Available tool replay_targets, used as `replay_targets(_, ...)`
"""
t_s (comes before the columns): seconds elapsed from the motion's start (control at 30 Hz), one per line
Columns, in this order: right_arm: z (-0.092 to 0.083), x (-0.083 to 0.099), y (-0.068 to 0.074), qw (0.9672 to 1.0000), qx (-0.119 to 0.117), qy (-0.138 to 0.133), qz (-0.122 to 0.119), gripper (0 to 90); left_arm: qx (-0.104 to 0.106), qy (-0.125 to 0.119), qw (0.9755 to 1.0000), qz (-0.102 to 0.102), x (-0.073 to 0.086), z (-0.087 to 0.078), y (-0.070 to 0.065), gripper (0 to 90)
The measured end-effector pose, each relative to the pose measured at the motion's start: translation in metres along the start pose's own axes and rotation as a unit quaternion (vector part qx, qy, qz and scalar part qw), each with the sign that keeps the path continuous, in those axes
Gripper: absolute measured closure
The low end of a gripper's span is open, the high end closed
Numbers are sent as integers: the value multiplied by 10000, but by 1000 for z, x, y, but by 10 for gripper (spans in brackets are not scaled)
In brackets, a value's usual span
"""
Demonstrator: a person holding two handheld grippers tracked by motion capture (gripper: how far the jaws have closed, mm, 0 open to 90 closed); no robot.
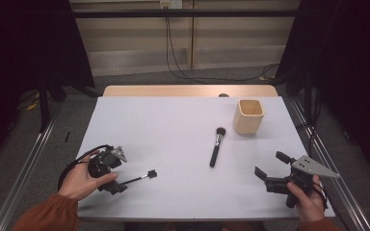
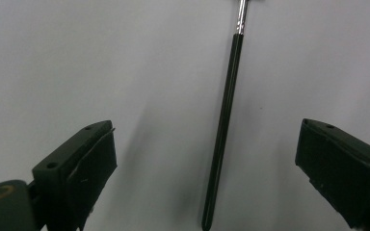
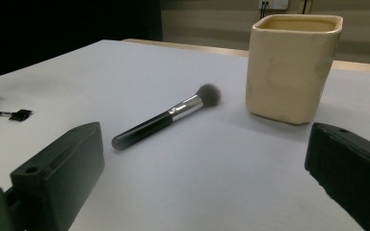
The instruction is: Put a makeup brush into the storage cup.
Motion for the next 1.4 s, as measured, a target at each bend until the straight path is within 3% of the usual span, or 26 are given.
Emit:
replay_targets(0.1,0,0,0,10000,-7,5,-4,0,47,70,10000,27,1,3,0,74)
replay_targets(0.17,0,0,0,10000,-7,8,0,0,93,244,9996,132,2,7,-1,87)
replay_targets(0.3,1,1,0,10000,1,38,10,0,182,390,9990,96,3,11,-2,92)
replay_targets(0.43,1,1,0,10000,-2,45,3,0,266,581,9977,233,4,15,-4,94)
replay_targets(0.5,1,1,-1,10000,1,64,8,0,211,686,9968,365,4,18,-6,90)
replay_targets(0.63,2,1,-1,10000,15,95,26,0,216,821,9954,439,2,22,-10,45)
replay_targets(0.73,2,1,-1,10000,14,94,16,0,155,793,9957,461,3,22,-9,67)
replay_targets(0.83,2,1,-1,10000,11,93,6,0,147,723,9966,375,4,19,-7,140)
replay_targets(0.97,1,1,-1,10000,15,92,-4,0,115,708,9966,412,5,17,-7,222)
replay_targets(1.1,1,2,0,9999,0,106,-22,0,163,757,9962,408,3,13,-6,419)
replay_targets(1.27,1,2,0,9999,-1,110,-4,0,115,747,9969,203,2,13,-4,489)
replay_targets(1.4,2,2,0,9999,2,122,-20,1,81,786,9967,174,1,13,-6,541)
Point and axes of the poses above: each handheld gripper's, and its own axes: z roughly forward along the jaws, x roughly out of its underside, y roughly to its left, the point moved 3 cm from there along z, roughly forward along the jaws, and after that the axes turned 4 degrees about y, right-handed, at the moved point
